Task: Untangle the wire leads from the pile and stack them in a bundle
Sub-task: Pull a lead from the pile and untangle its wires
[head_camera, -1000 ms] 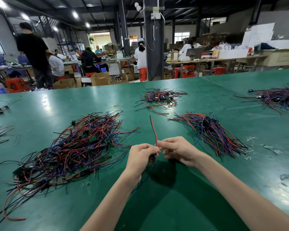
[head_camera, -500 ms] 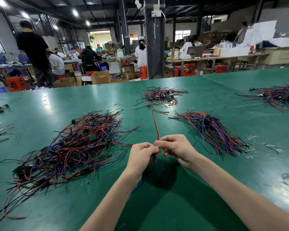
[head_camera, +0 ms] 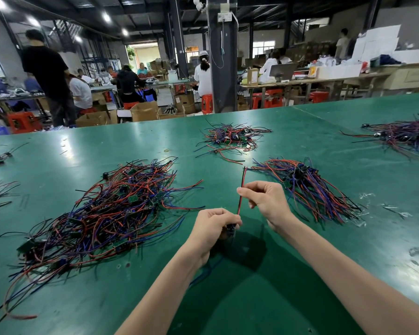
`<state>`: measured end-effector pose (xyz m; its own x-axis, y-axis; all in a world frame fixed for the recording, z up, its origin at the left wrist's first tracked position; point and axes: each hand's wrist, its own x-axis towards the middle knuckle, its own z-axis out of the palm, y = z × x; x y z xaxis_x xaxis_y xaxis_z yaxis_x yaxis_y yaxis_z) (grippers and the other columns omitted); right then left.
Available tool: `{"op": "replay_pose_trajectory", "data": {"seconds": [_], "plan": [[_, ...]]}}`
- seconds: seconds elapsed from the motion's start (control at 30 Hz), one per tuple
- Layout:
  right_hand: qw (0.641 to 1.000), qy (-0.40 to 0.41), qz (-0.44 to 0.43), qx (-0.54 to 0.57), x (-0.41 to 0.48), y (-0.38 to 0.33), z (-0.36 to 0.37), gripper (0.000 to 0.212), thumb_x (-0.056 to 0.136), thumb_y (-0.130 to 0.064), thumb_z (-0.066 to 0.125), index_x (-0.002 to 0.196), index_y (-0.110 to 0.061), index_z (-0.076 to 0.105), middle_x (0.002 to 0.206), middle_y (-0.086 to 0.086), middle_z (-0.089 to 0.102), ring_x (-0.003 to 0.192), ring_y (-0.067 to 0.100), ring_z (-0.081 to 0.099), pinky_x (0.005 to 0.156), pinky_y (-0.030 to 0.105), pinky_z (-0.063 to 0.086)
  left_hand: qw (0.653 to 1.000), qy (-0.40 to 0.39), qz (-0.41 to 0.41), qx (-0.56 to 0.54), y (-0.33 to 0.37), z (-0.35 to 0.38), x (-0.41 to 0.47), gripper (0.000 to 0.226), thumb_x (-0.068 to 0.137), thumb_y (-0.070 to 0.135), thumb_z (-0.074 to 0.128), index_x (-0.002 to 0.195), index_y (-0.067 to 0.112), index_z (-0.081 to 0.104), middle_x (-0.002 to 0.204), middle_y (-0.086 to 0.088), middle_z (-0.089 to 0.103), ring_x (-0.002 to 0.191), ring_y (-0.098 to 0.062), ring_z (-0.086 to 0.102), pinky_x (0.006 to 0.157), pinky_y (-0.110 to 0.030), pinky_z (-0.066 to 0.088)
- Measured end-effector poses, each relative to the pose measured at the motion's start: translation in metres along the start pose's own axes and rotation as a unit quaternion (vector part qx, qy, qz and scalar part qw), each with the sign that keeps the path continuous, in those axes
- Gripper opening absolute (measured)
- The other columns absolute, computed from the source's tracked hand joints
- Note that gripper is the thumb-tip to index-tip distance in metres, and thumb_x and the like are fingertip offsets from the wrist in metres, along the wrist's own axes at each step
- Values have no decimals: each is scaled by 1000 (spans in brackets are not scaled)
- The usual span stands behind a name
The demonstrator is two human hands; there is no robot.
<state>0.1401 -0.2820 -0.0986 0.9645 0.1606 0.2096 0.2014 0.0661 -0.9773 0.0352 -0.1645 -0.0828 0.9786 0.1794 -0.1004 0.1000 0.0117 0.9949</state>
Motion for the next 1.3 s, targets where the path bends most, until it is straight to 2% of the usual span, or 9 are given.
{"op": "replay_pose_trajectory", "data": {"seconds": [0.23, 0.43, 0.57, 0.67, 0.73, 0.87, 0.93, 1.1, 1.3], "plan": [[997, 79, 2, -23, 16, 4, -19, 13, 75, -9, 78, 67, -12, 68, 45, -8, 55, 37, 7, 42, 43, 17, 39, 999, -39, -9, 13, -3, 6, -3, 28, 81, 5, 66, 53, 12, 65, 60, -5, 62, 47, -9, 47, 46, -14, 38], [997, 79, 16, 4, 21, 8, -22, 15, 77, -11, 76, 65, -10, 68, 50, 3, 53, 37, 9, 42, 45, 19, 40, 998, -51, 19, 32, 2, 2, -4, 19, 74, 8, 70, 56, 10, 66, 67, -11, 64, 55, -11, 52, 56, -15, 42], [995, 55, 58, 62, 18, 6, -20, 13, 81, -8, 72, 70, -6, 65, 62, 7, 54, 42, 9, 44, 43, 21, 42, 998, -32, 37, 35, 2, -1, -3, 25, 79, 2, 66, 55, 9, 65, 62, -10, 62, 52, -10, 52, 53, -14, 41], [976, 9, 143, 164, 12, -5, -17, 21, 88, -22, 65, 81, -3, 63, 71, 4, 55, 50, 9, 45, 45, 22, 42, 998, 9, 54, 25, 1, -2, -2, 26, 79, 3, 66, 55, 10, 66, 58, -5, 62, 58, -11, 54, 56, -13, 42], [968, -48, 188, 159, 4, -12, -15, 33, 89, -35, 60, 88, -2, 63, 72, 2, 56, 56, 11, 45, 47, 22, 43, 997, 42, 69, 19, 1, -4, -2, 25, 79, 3, 66, 55, 10, 67, 59, -5, 62, 63, -14, 54, 62, -17, 43], [956, -231, 169, 72, -20, -17, 4, 31, 74, -31, 70, 84, -1, 69, 66, 1, 61, 53, 7, 46, 50, 18, 43, 993, 90, 82, 3, 1, -5, -1, 26, 78, -1, 64, 55, 9, 65, 59, -5, 63, 56, -9, 53, 61, -18, 43], [954, -251, 148, 66, -27, -16, 11, 23, 72, -25, 73, 76, -3, 69, 62, 2, 61, 51, 7, 45, 49, 17, 40, 991, 103, 81, 10, 1, -7, 0, 29, 78, -3, 62, 53, 10, 64, 54, -2, 59, 51, -8, 47, 56, -19, 39], [977, -168, 98, 83, -25, -10, 12, 9, 78, -1, 70, 70, 1, 67, 54, 5, 60, 43, 10, 42, 43, 18, 37, 992, 94, 85, 19, -2, -3, 2, 31, 78, -2, 64, 51, 12, 63, 51, 1, 57, 50, -7, 44, 53, -14, 37], [994, -38, 62, 83, -6, -5, 2, 14, 75, -2, 75, 63, -3, 67, 48, 6, 51, 36, 12, 39, 41, 20, 36, 996, 30, 84, 27, -3, 2, -2, 30, 79, 0, 66, 51, 11, 62, 55, -2, 61, 54, -4, 54, 60, -11, 42]]}}
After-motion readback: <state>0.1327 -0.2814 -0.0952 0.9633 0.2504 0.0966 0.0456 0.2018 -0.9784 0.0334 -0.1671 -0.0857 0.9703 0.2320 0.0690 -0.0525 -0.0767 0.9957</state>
